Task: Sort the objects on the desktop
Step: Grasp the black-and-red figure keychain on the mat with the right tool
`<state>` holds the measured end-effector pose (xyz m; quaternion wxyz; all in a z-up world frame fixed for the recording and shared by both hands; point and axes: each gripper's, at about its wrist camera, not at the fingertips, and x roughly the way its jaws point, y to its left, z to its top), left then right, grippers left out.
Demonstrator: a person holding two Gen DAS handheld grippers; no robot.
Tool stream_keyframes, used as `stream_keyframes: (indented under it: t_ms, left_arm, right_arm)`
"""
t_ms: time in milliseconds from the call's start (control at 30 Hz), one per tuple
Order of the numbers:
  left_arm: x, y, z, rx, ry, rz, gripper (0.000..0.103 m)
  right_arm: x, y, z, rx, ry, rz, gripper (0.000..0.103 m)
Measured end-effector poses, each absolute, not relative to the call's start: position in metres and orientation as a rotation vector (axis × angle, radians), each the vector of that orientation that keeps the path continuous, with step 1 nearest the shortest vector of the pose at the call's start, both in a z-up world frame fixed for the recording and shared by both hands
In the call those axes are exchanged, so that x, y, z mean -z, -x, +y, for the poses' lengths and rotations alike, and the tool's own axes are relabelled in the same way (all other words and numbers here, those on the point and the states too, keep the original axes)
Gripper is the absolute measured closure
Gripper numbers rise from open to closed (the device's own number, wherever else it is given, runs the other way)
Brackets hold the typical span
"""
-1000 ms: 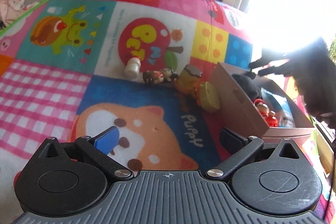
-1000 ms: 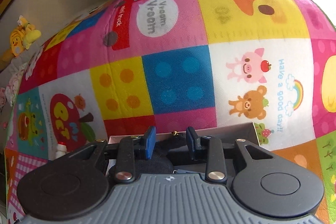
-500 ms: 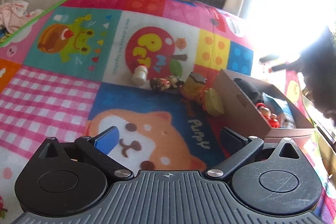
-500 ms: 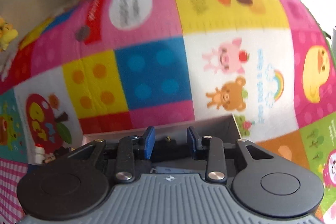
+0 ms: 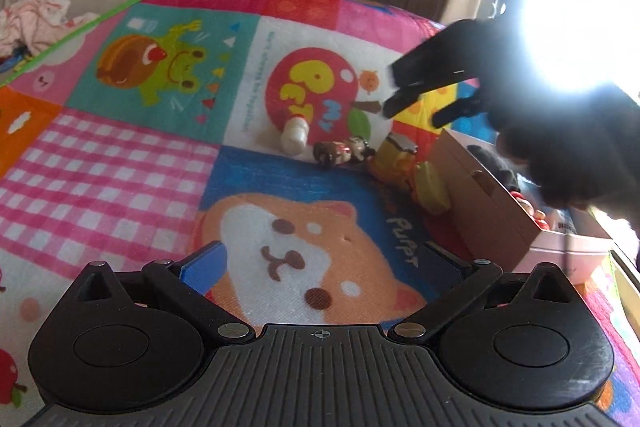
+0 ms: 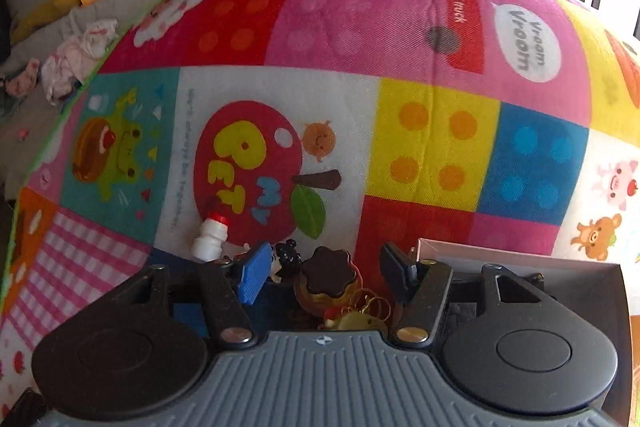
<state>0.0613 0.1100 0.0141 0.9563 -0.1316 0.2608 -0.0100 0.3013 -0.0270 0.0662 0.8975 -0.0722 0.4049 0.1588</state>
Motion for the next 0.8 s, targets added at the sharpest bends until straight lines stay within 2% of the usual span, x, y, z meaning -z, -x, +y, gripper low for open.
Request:
stream_keyframes:
  t_ms: [200, 267, 433, 600, 700, 767, 800]
  left_arm:
    - [-0.016, -0.057, 0.104, 0.038, 0.241, 0.498, 0.0]
    - [-0.016, -0.057, 0.103, 0.041, 0.237, 0.496, 0.0]
    - [-0.017, -0.057, 0.102, 0.041, 0.226, 0.499, 0.0]
    - [-0.018, -0.054, 0.09, 0.072, 0.16, 0.493, 0.0]
    - [-0.018, -0.053, 0.084, 0.084, 0.13, 0.492, 0.0]
    - [-0.018, -0.054, 0.085, 0.081, 0.135, 0.493, 0.0]
    - [-0.017, -0.055, 0.086, 0.081, 0.143, 0.497, 0.0]
  right_arm:
    - [-0.034, -0.325, -0.012, -0.265, 0.168, 0.923, 0.044]
    - [-0.037, -0.318, -0.012, -0.298, 0.184, 0.94, 0.063]
    - [-0.057, -0.279, -0.021, -0.393, 0.216, 0.93, 0.063]
    - [-0.077, -0.241, -0.022, -0.607, 0.201, 1.027, 0.066]
    - [-0.087, -0.225, -0.015, -0.642, 0.227, 0.957, 0.056]
    - [-0.089, -0.228, -0.009, -0.6, 0.21, 0.897, 0.034]
    - [-0.086, -0.233, -0.005, -0.57, 0.2, 0.875, 0.031]
